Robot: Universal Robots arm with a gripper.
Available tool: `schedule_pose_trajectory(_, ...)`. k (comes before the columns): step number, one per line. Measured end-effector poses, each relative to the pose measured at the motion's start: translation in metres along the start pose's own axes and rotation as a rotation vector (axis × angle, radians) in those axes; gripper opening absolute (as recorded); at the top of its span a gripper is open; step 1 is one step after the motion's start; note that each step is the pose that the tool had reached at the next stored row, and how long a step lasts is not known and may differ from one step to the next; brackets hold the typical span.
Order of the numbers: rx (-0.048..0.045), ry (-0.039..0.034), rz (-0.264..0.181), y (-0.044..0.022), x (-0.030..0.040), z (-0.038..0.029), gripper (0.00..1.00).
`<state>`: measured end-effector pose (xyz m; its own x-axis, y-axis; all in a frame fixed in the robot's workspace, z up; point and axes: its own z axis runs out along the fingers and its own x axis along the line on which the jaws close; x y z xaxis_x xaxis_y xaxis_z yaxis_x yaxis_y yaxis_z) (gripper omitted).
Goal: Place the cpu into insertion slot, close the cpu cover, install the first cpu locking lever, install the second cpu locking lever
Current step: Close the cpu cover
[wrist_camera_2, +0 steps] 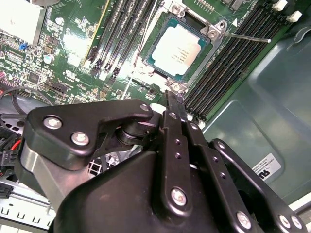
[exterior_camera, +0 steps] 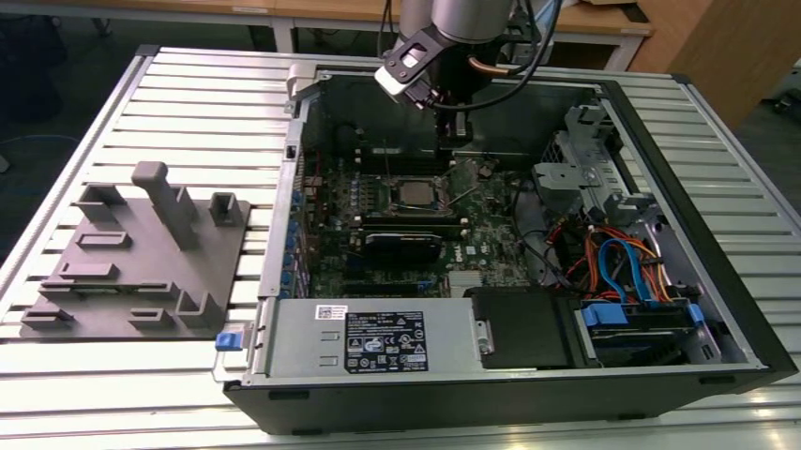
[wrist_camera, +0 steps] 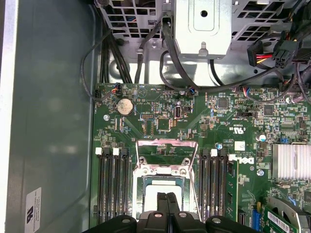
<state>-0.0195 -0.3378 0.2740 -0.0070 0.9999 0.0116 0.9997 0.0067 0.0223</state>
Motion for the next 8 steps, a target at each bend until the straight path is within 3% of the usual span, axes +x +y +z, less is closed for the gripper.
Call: schedule_pose_trajectory(8, 0.0000, -0.0001, 0.000, 0.0001, 0.0000, 0.0000, 0.10)
